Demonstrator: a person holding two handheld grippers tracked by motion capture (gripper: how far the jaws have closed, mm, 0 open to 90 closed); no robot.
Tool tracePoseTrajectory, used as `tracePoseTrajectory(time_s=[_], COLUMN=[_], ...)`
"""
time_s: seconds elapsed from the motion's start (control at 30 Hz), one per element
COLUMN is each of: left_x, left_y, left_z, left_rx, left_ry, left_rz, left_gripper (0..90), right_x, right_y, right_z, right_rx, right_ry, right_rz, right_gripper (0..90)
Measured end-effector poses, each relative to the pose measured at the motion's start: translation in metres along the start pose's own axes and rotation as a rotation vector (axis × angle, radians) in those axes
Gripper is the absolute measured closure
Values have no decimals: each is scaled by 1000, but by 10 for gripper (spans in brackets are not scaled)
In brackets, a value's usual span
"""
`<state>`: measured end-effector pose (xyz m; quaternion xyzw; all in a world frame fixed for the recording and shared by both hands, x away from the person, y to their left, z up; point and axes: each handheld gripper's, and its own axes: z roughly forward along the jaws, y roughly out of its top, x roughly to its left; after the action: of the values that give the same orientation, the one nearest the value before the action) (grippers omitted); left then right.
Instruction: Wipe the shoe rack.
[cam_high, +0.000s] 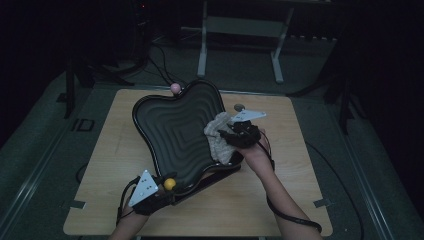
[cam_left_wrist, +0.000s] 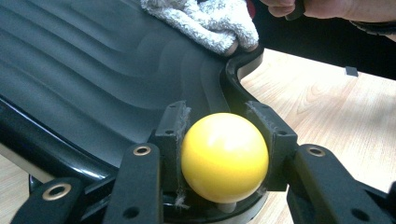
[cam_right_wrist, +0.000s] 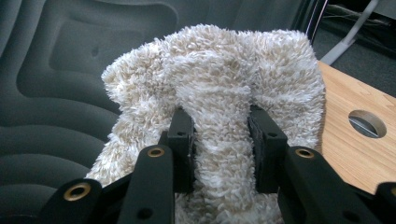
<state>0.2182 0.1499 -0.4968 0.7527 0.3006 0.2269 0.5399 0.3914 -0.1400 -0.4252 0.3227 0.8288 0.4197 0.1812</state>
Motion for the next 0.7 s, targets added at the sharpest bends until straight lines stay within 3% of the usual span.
tracePoseTrajectory(time_s=[0.37,0.7], left_x=[1,1], left_y=[0,0], left_z=[0,0], left_rx=[0,-1], left_ry=[-6,-9], left_rz=[3,4], left_gripper=[595,595], right_x=[-1,-5], right_y=[10,55], right_z=[-3,2], right_rx=[-14,-80], right_ry=[7,-11], right_rz=[7,35], right_gripper=[666,667])
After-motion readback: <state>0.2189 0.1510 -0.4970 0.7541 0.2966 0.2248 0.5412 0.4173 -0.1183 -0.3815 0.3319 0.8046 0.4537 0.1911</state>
